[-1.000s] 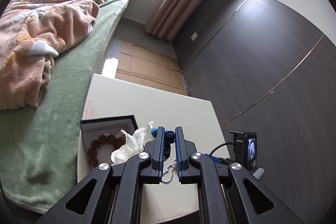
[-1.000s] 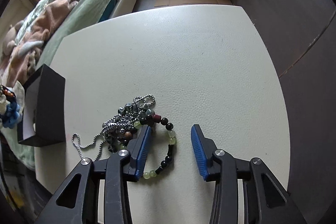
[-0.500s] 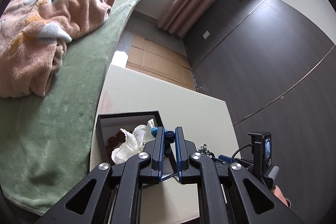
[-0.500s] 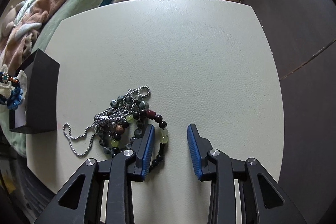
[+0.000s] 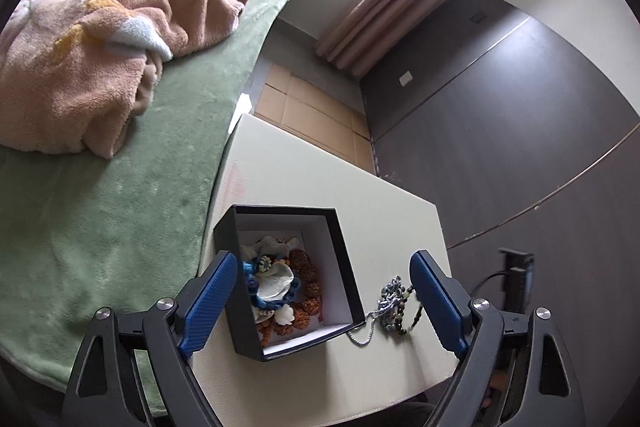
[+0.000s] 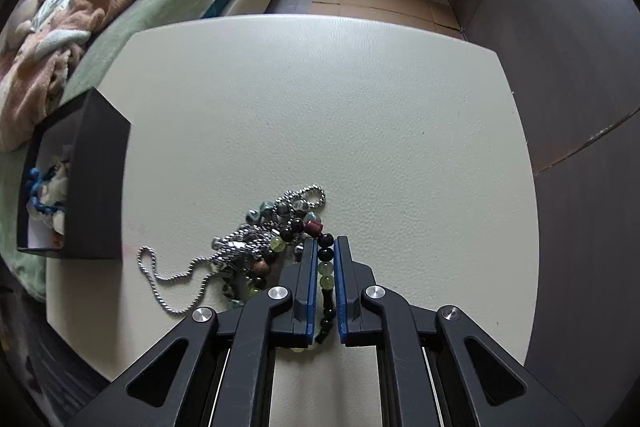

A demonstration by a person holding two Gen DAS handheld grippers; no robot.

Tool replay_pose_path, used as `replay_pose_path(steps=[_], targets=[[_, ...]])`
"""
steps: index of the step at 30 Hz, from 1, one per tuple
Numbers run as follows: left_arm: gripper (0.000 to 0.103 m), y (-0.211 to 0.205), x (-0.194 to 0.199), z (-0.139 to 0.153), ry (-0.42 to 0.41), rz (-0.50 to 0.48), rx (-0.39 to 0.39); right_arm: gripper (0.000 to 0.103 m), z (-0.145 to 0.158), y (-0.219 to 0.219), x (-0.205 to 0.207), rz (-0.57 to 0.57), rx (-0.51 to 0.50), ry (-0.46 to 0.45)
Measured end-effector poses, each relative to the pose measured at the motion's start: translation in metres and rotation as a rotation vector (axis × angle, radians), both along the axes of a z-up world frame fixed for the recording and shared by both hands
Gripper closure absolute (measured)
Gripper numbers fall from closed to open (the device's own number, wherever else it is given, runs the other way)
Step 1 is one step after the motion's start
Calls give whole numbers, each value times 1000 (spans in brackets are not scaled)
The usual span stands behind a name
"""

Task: Organize jewelry
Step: 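Release the bundle into the box while the right gripper grasps the dark bead bracelet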

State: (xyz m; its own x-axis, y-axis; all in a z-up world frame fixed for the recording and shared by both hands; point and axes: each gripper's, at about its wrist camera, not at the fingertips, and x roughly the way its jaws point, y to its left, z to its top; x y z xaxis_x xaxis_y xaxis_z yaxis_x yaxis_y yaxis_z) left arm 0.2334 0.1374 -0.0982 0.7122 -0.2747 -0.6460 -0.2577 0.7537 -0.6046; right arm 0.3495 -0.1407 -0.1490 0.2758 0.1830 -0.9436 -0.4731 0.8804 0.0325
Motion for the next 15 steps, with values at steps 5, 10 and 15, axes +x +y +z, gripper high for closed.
replay_pose_path(steps=[5,10,15], targets=[[15,6,-6,0,-8,11,-20,94,57,1,-12,21,101,-86],[14,7,-13,3,-18,6,-25,94,109,18,-27,77,185,-152],[5,13,-21,9,-22,20,-1,94,151,42,-49,146,275,-194]])
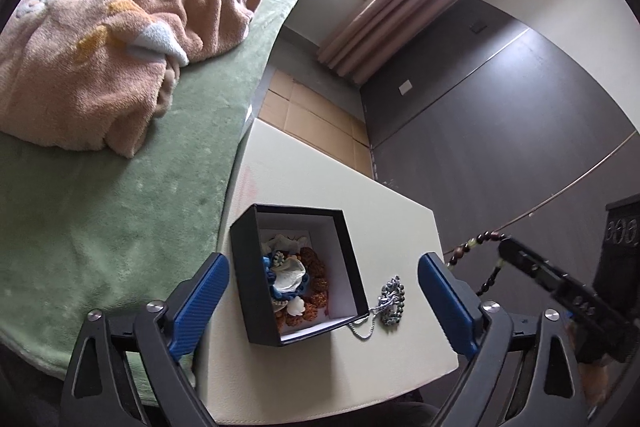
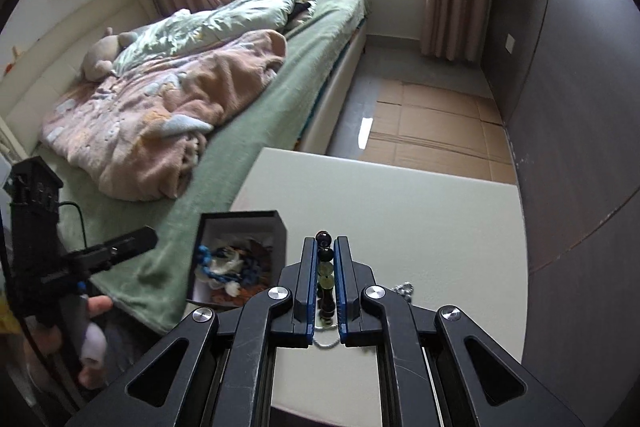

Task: Organize jewelry
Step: 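Release the bundle into the box while the right gripper grasps the dark bead bracelet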

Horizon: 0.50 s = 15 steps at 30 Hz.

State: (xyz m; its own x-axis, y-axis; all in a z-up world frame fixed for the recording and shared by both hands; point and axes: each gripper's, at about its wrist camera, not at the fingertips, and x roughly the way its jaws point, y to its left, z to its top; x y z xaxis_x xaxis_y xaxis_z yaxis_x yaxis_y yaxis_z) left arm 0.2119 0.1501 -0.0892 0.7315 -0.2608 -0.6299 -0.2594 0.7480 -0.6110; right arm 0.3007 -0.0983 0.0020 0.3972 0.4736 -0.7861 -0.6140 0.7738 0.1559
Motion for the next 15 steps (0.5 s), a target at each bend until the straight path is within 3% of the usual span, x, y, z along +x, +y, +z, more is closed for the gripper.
replay_pose_path(steps=[6,11,13,15], targets=[[4,18,-18,10,2,28,29,94,12,39,-20,82,55,-4],[4,34,-37,19,0,57,34,93,-8,72,-19,126,93,77],[4,37,-44,25,-8,60,46,84,-24,84,-15,129,52,120],[4,37,-48,31,-19,60,53,66,-35,85,-12,97,21,151]])
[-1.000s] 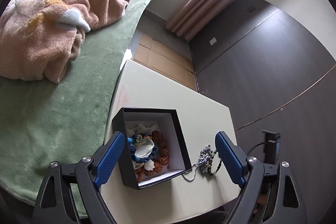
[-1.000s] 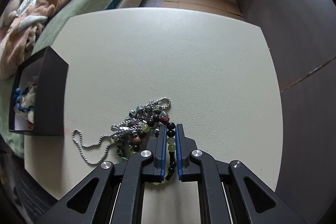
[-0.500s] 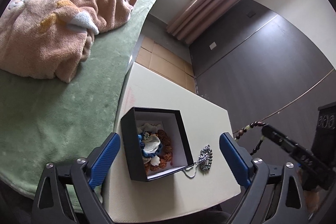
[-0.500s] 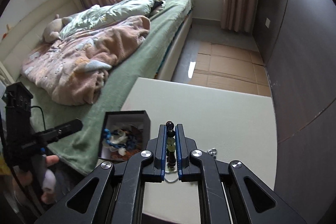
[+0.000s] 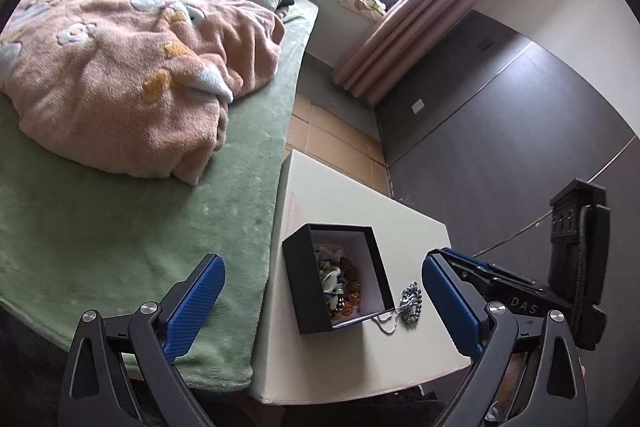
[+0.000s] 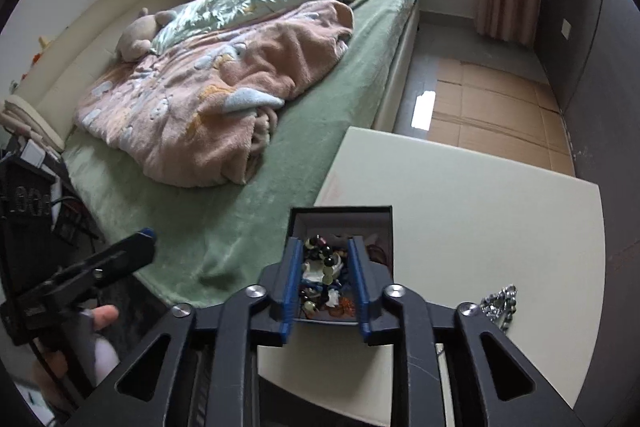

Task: Organize jewelry
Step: 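Release the bundle into the box while the right gripper grasps the dark bead bracelet, then drop the dark bead bracelet into the black box and open the right gripper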

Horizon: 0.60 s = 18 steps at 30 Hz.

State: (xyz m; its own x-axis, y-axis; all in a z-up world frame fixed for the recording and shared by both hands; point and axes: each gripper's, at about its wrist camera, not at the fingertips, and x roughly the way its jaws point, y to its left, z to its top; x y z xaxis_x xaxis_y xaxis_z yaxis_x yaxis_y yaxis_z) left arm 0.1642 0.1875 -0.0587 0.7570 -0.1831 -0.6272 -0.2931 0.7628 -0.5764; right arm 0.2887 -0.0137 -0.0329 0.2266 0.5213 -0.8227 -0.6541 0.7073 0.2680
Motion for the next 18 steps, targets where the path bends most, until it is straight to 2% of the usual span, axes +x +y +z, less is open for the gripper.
replay_pose_path(steps=[5,7,9,11,18], targets=[[4,-6,-7,14,-60,5,-18,65,5,-20,-6,-24,17,23],[4,-14,-8,19,-72,-20,-22,62,14,-31,-12,-32,10,1],[4,-23,-9,24,-84,-43,-18,48,25,-47,-17,-50,19,-18],[4,-35,-13,31,-93,-61,0,41,35,-63,-23,-78,30,-40],[4,-72,-19,48,-88,-134,55,37,58,-117,-40,-155,47,-51]])
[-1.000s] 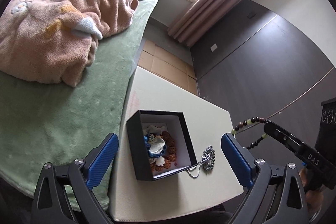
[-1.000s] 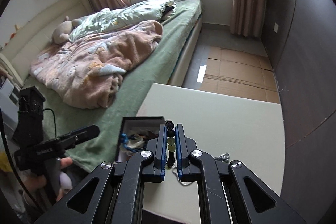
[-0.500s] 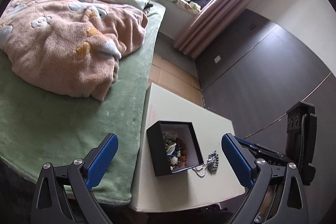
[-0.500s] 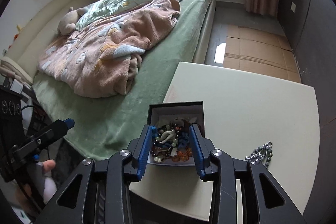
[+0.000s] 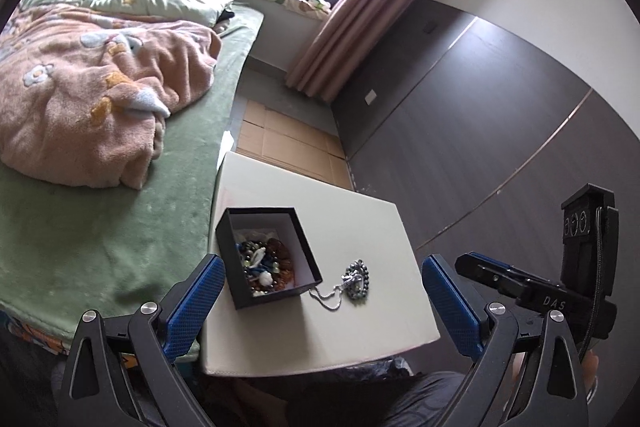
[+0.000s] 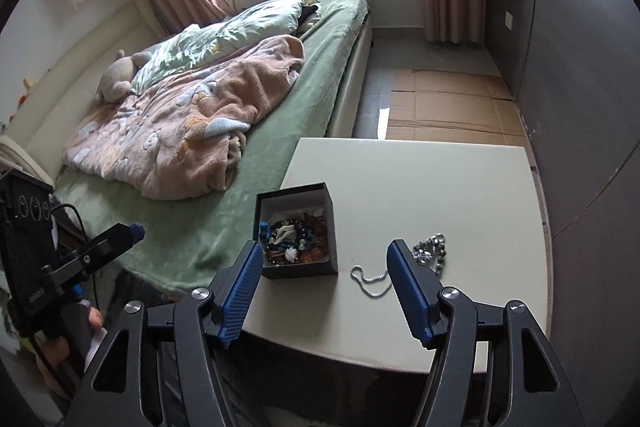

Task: Organize jewelry
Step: 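Drop the dark bead bracelet into the black box and open the right gripper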

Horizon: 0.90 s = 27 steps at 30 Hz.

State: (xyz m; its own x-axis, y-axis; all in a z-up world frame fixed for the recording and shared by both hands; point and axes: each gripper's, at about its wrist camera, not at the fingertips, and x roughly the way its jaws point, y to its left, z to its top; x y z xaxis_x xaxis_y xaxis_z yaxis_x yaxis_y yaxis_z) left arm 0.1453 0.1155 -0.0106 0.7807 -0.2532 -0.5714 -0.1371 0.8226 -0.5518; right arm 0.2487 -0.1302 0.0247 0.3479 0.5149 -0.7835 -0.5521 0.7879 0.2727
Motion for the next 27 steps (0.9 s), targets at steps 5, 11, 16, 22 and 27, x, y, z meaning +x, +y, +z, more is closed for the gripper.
replay_pose_path(steps=[5,11,16,22,27], targets=[[4,-25,3,9,5,-49,50,36,2,-27,-1,-43,-8,25],[4,-66,16,15,33,-137,166,36,-13,-63,9,-122,35,79],[4,-94,29,20,60,-182,279,36,-41,-96,20,-147,191,144],[14,-124,70,10,142,-279,336,21,-55,-116,31,-195,196,162],[21,-145,106,-11,185,-370,353,5,-78,-129,38,-237,199,198]])
